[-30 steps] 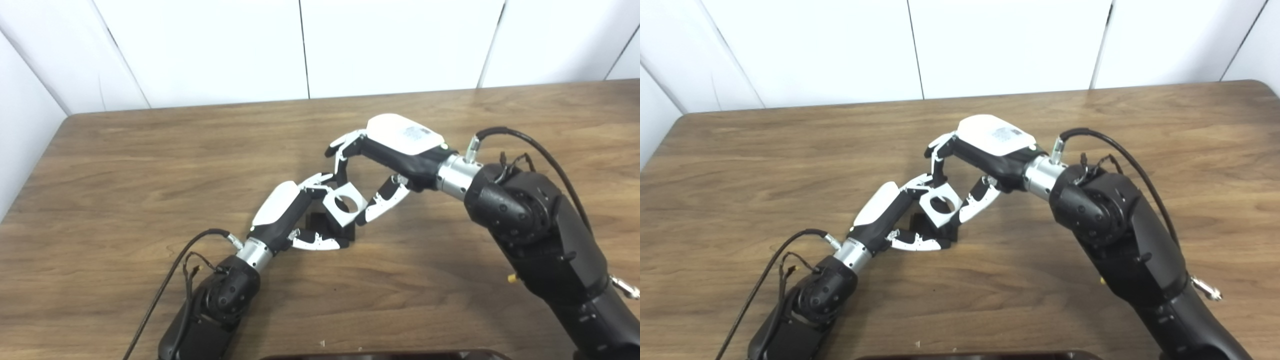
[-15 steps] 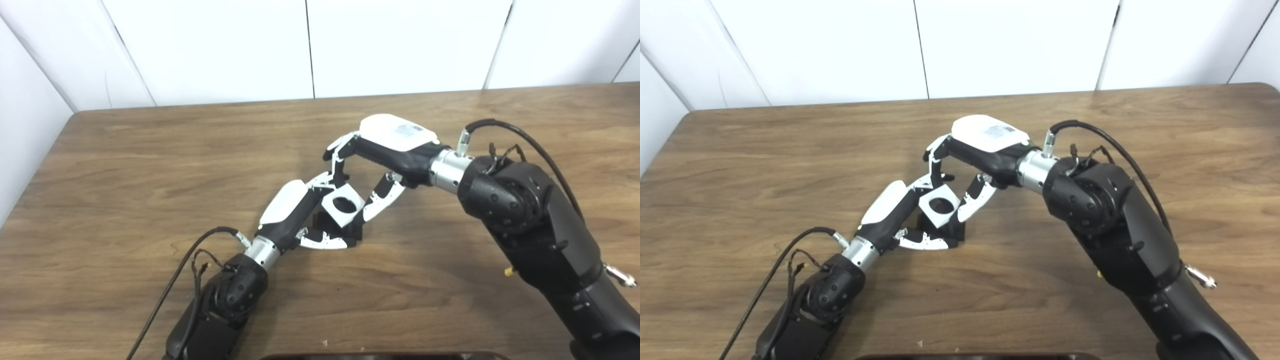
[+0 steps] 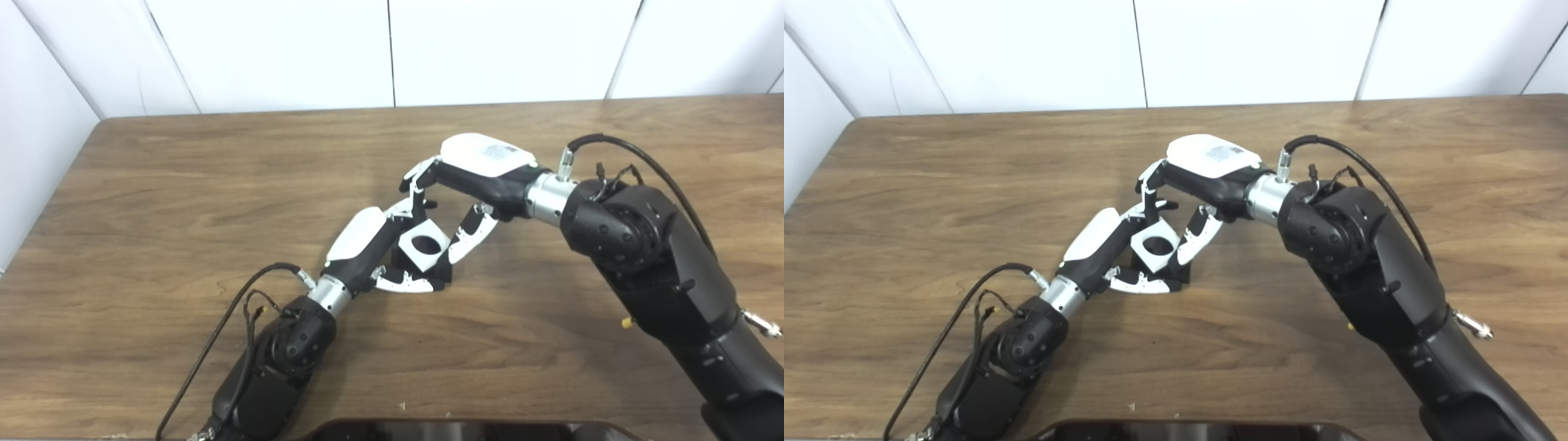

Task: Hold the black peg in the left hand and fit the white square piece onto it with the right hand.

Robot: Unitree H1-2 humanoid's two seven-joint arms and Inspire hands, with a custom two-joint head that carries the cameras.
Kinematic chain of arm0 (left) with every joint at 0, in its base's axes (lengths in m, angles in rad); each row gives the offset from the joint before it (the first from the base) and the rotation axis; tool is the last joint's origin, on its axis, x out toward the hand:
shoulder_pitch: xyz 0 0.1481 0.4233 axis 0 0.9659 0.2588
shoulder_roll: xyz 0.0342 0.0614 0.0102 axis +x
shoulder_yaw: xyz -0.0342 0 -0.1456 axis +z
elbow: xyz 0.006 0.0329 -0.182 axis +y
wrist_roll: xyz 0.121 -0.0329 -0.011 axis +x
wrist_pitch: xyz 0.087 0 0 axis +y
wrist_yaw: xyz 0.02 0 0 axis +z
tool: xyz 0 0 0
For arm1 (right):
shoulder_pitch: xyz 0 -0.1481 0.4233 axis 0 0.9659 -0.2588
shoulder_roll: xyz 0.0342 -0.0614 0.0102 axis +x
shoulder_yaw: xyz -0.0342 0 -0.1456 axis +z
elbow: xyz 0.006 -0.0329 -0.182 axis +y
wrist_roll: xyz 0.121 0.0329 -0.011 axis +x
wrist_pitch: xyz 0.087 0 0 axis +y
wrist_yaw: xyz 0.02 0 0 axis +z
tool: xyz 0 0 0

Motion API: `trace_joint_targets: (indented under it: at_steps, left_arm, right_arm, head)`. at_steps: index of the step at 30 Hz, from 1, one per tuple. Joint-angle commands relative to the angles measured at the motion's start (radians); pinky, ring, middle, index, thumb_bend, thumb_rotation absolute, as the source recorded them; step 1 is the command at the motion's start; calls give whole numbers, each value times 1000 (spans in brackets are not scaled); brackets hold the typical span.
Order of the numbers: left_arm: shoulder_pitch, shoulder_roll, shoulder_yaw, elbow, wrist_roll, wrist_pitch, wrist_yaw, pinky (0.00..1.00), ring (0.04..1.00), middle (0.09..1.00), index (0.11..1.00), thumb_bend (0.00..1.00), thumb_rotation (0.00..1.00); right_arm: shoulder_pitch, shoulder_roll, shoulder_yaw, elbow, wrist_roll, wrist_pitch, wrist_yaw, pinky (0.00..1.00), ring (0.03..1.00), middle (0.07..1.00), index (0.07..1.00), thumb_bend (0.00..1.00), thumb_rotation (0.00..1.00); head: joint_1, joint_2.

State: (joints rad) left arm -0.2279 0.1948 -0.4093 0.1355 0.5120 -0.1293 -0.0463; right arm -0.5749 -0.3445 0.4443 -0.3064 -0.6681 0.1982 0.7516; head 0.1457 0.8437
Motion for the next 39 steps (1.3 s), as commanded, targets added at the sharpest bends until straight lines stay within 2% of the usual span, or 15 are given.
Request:
trace_joint_targets:
  at_steps: [1,24,39]
  left_arm:
    - [44,3,-43,33,45,75,-72,889,949,898,492,521,77]
    - [47,8,-50,18,45,90,-76,888,946,897,492,521,77]
    - [49,5,-52,16,44,93,-73,887,944,896,492,521,76]
  right_arm:
    - [-51,-3,-6,-8,5,-32,-16,765,840,800,479,523,139]
    - [-48,-22,7,31,-7,-72,-11,776,845,792,480,522,138]
    - [-29,-10,2,53,-12,-63,-25,767,844,790,480,523,136]
  head:
    - [2,1]
    - [1,4]
    - [7,7]
